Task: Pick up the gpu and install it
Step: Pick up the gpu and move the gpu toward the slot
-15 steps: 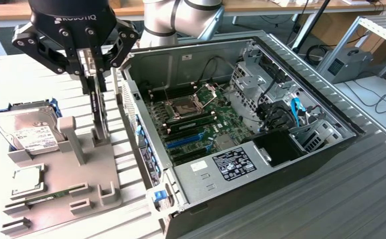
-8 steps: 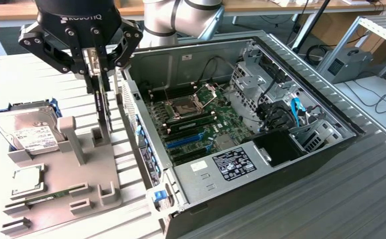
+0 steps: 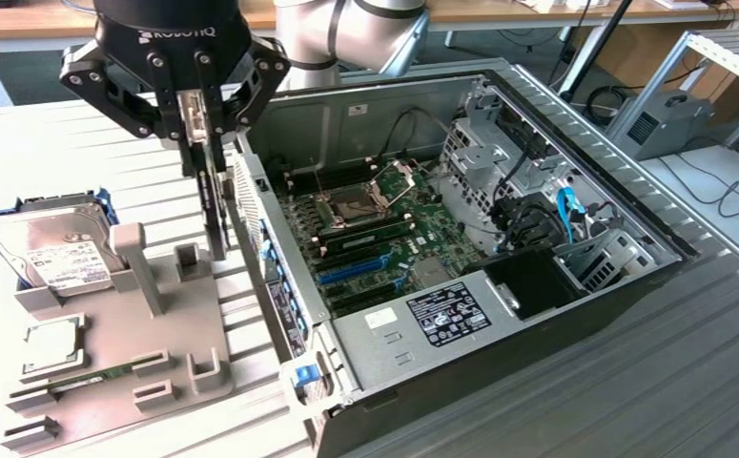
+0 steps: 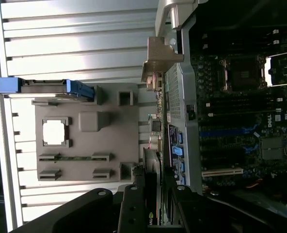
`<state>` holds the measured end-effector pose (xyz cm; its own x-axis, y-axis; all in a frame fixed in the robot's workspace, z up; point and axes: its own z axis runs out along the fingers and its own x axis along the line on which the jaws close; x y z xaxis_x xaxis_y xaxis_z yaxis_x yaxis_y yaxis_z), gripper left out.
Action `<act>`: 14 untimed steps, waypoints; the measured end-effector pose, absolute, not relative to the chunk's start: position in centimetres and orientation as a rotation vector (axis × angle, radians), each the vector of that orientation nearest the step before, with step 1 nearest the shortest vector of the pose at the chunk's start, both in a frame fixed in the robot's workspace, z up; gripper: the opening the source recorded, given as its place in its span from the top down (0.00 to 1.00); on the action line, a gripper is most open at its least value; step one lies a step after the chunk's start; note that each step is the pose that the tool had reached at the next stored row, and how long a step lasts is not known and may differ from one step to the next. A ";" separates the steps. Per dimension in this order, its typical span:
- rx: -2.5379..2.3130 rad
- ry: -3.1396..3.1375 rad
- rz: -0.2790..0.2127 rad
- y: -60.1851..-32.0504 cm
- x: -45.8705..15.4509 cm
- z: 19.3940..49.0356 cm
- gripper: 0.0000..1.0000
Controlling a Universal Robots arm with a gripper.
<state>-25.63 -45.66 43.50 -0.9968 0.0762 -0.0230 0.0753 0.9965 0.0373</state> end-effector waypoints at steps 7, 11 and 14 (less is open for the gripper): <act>0.118 3.114 0.057 -45.7 -24.8 43.5 0.74; 0.118 3.115 0.057 -45.7 -24.4 43.5 0.74; 0.118 3.115 0.057 -45.7 -24.1 43.5 0.74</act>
<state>-24.09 -45.66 43.50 -0.9968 0.0763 -0.0229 0.0754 0.9965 0.0373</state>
